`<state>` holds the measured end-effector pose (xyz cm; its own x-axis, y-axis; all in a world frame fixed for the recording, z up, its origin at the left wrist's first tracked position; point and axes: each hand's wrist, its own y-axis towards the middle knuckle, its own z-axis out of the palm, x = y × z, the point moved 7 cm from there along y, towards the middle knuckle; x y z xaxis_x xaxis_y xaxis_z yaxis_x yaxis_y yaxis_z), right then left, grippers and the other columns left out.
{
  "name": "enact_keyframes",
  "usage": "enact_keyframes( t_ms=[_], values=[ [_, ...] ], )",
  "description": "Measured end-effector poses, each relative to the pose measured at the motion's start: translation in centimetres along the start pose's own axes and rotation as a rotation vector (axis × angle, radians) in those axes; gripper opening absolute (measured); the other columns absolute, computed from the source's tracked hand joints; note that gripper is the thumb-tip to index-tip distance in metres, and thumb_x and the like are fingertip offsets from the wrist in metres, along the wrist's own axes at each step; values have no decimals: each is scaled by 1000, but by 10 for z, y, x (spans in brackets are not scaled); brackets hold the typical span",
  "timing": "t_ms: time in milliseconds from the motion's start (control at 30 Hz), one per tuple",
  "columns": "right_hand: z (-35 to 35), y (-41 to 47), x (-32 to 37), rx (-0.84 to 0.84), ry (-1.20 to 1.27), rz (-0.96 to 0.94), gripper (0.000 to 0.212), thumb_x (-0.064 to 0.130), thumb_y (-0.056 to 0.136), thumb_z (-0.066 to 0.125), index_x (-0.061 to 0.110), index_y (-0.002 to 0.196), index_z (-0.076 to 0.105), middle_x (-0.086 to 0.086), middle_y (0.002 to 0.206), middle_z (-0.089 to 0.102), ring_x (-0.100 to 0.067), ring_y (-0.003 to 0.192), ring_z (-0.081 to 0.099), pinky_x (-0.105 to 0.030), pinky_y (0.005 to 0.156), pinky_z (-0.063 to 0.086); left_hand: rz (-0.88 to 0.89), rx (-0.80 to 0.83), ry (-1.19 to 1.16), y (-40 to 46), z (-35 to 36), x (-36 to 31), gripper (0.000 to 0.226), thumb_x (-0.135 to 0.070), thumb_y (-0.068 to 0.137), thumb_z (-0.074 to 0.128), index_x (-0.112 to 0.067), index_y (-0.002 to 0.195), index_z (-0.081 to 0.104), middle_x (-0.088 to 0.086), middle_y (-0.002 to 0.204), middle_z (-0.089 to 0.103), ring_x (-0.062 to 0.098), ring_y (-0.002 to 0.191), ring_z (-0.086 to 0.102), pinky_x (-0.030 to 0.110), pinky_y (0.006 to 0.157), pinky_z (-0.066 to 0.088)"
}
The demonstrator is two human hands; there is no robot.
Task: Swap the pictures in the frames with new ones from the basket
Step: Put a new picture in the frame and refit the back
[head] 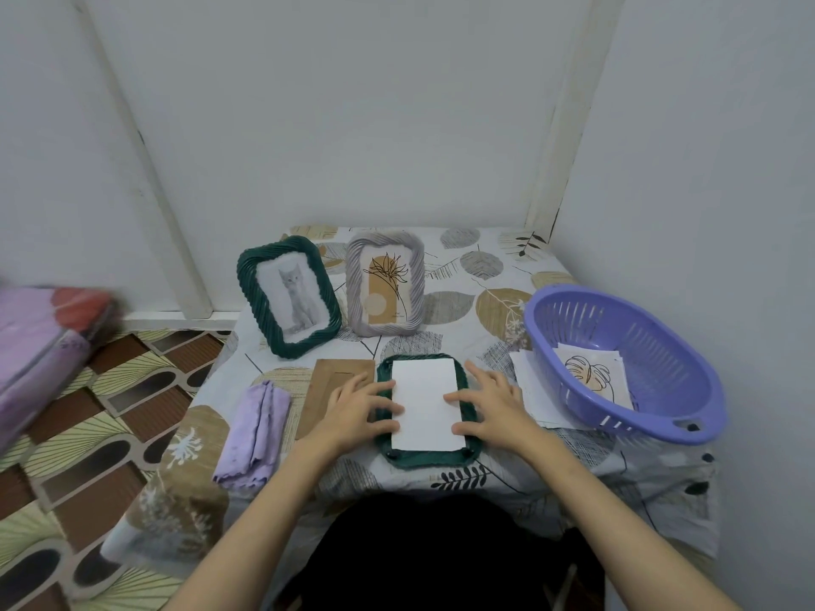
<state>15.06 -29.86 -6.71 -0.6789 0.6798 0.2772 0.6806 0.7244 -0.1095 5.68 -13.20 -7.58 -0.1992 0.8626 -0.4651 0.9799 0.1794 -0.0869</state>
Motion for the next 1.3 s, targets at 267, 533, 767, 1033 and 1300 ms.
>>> enact_keyframes(
  t_ms=[267,533,767,1033,1300],
  values=[
    [6,-4,-3,86,103,12,60,50,82,60,37,136,39,12,156,6,-22,142,3,-50,110,10,-1,63,-72,0,4,4,30,-41,75,70,-44,100,52,-18,147,33,14,143,7,40,111,6],
    [15,-9,0,125,116,18,63,51,81,60,37,138,35,13,155,12,-20,142,3,-51,109,10,-19,135,0,6,6,-2,76,-54,71,69,-33,137,37,-15,153,18,16,144,0,42,114,1],
    [9,-2,5,96,146,18,75,60,78,57,36,142,25,15,155,5,-17,143,-1,-54,111,9,-6,148,96,8,9,-2,89,-59,67,69,-30,142,31,-13,155,15,18,144,-3,41,116,0],
    [16,6,3,160,134,18,85,63,73,62,35,143,23,15,156,3,-17,143,-4,-57,112,4,-4,144,90,9,8,-1,90,-59,66,70,-30,141,32,-13,155,15,18,143,-2,42,116,0],
    [16,9,3,178,105,13,86,64,73,61,35,144,22,15,155,1,-20,143,-3,-57,112,5,-5,146,64,8,8,0,87,-58,67,70,-30,141,32,-13,155,14,18,144,-2,43,115,1]
  ],
)
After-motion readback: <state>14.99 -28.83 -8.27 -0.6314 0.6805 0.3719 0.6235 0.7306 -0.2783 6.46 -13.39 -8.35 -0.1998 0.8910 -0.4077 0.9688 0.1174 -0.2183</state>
